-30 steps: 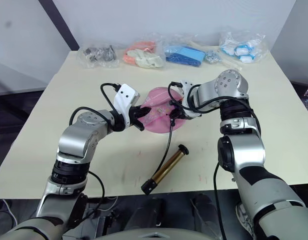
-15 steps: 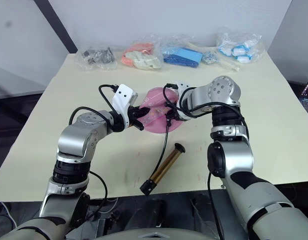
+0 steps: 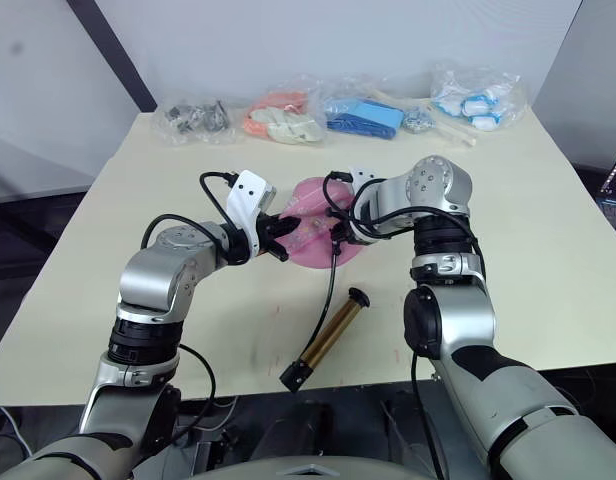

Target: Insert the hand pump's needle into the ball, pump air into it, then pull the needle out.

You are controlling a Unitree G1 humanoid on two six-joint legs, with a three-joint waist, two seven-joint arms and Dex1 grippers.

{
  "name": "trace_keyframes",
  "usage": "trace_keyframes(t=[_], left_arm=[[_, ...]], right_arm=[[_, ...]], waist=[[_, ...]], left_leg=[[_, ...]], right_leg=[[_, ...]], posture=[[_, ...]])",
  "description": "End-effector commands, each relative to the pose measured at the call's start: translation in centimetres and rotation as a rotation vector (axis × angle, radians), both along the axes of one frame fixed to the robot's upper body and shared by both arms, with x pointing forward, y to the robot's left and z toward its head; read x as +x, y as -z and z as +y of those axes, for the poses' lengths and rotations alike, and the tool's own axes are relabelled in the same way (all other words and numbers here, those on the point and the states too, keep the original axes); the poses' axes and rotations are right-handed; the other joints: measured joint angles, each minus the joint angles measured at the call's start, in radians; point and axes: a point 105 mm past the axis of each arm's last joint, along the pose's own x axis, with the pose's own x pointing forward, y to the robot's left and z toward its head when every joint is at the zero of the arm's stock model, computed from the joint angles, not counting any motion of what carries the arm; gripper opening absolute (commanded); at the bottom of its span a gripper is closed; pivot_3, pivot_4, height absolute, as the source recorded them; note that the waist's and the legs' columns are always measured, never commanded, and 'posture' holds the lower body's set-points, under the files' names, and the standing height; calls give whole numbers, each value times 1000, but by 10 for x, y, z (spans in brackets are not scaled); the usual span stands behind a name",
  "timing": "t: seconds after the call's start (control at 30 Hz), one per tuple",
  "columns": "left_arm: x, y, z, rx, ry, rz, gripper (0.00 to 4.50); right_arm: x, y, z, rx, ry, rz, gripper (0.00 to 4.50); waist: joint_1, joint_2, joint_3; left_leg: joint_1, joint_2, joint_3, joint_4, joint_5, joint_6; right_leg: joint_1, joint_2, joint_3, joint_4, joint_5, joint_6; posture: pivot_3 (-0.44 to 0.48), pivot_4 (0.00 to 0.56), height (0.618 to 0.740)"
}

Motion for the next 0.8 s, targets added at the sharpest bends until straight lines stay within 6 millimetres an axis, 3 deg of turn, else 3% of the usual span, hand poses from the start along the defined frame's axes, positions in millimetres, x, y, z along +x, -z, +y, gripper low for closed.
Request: trace_keyframes(t=[0.03,0.3,0.63,0.8], left_arm=[[-20,17,-42,-92,204,126,60],[-22,22,-44,-98,229,161,60],[-26,24,-47,-107,247,184,60],[-27,26,-46,-120,246,205,60]], right_arm=[[3,-12,26,84,-25,-37,294],[15,-17,30,108,7,-49,294],[21,-4,35,91,10,-56,294],[25,-4,39,97,9,-76,294]], waist=[[0,0,-2],[-3,2,-6],[-8,2,-12],[-13,1,-13]], left_leg=[[0,0,0,0,0,0],[2,0,0,-1,0,0],[5,1,1,-3,0,0],[18,1,3,-10,0,0]], right_leg=[[0,0,0,0,0,0],[1,1,0,0,0,0],[2,2,2,0,0,0],[12,3,4,-5,0,0]], posture=[[0,150,736],[0,150,736],[0,150,736],[0,150,736]])
